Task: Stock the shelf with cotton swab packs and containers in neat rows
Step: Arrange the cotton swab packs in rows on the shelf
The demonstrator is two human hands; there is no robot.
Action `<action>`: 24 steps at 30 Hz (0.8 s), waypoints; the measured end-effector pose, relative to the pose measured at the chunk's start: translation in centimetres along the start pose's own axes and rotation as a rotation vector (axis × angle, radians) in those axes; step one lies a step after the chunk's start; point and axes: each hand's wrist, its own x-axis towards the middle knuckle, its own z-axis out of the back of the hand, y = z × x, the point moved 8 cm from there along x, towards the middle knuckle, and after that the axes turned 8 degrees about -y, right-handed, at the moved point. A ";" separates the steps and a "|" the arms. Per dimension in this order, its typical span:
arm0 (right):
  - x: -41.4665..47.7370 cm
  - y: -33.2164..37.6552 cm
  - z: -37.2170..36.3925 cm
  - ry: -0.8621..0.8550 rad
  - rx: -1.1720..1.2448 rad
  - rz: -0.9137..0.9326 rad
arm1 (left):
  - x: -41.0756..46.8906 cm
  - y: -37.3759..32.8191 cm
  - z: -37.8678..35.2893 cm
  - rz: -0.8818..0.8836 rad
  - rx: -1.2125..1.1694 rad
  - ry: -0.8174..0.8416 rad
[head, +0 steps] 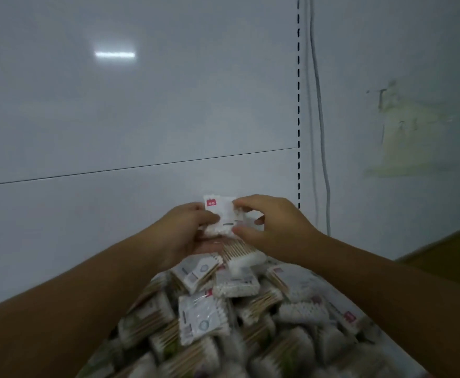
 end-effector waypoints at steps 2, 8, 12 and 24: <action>-0.1 -2.2 -1.8 0.140 -0.097 -0.130 | 0.0 0.7 2.3 0.030 -0.042 -0.114; -0.3 -4.1 -4.7 0.218 -0.084 -0.173 | -1.3 1.9 4.5 0.091 -0.127 -0.071; 0.0 -4.9 -3.6 0.112 0.129 -0.298 | -2.1 2.0 3.8 0.087 -0.167 -0.006; 0.7 0.9 -8.1 0.319 0.003 -0.192 | -4.9 -0.1 11.6 -0.023 -0.256 -0.159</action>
